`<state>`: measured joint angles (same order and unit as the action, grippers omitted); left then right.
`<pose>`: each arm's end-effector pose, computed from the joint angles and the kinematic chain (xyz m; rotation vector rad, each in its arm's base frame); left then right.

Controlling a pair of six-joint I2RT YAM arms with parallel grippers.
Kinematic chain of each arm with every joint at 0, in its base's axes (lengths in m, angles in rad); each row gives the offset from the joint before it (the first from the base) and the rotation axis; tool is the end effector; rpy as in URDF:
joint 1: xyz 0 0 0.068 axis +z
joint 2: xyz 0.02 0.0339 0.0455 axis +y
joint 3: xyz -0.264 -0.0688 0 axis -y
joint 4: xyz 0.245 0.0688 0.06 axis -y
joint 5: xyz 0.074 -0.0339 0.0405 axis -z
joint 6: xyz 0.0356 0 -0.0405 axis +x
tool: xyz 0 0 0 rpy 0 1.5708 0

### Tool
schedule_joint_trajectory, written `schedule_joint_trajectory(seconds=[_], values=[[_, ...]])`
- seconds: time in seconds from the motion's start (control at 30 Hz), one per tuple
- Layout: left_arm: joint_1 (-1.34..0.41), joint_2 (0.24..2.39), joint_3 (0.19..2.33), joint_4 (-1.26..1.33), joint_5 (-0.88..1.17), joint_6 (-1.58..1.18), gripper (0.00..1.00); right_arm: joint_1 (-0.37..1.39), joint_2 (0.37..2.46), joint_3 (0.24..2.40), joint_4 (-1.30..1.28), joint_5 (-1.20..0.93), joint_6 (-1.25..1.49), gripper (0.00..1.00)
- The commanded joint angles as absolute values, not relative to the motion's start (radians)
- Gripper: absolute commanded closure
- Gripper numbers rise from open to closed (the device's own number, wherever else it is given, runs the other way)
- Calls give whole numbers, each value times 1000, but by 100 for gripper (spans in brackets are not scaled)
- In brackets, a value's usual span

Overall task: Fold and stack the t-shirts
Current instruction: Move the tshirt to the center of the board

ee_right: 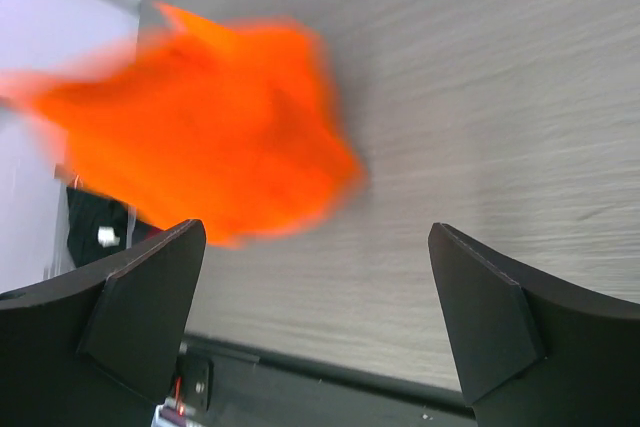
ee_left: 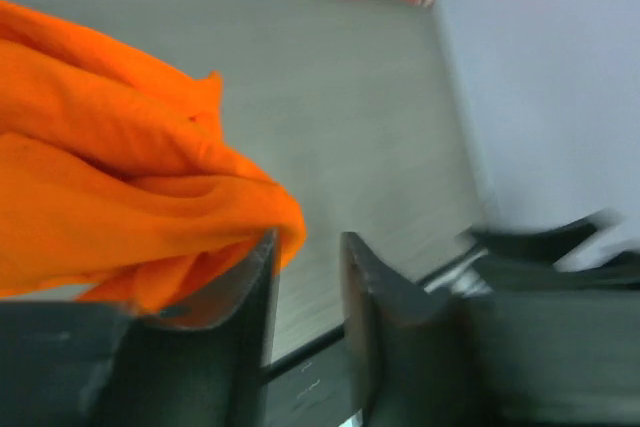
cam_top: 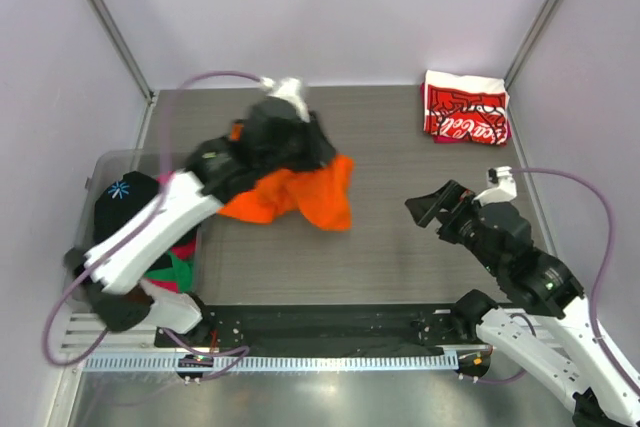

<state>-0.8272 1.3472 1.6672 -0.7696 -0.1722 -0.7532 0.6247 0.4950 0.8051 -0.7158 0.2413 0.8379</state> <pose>0.1896 -0.1971 0.4575 -0.0362 2.1134 -0.8132 0.0881 0.0530 0.3280 0.3769 1.9995 0.7094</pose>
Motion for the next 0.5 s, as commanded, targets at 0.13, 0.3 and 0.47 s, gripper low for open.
schedule_joint_trajectory(seconds=[0.13, 0.3, 0.47], values=[[-954, 1625, 1543, -755, -43, -828, 30, 626, 503, 943, -874, 394, 758, 0], [-905, 1580, 1523, -799, -135, -808, 19, 626, 626, 818, -862, 175, 808, 0], [-748, 1476, 1401, -870, -202, -801, 21, 627, 715, 617, -753, 124, 902, 2]])
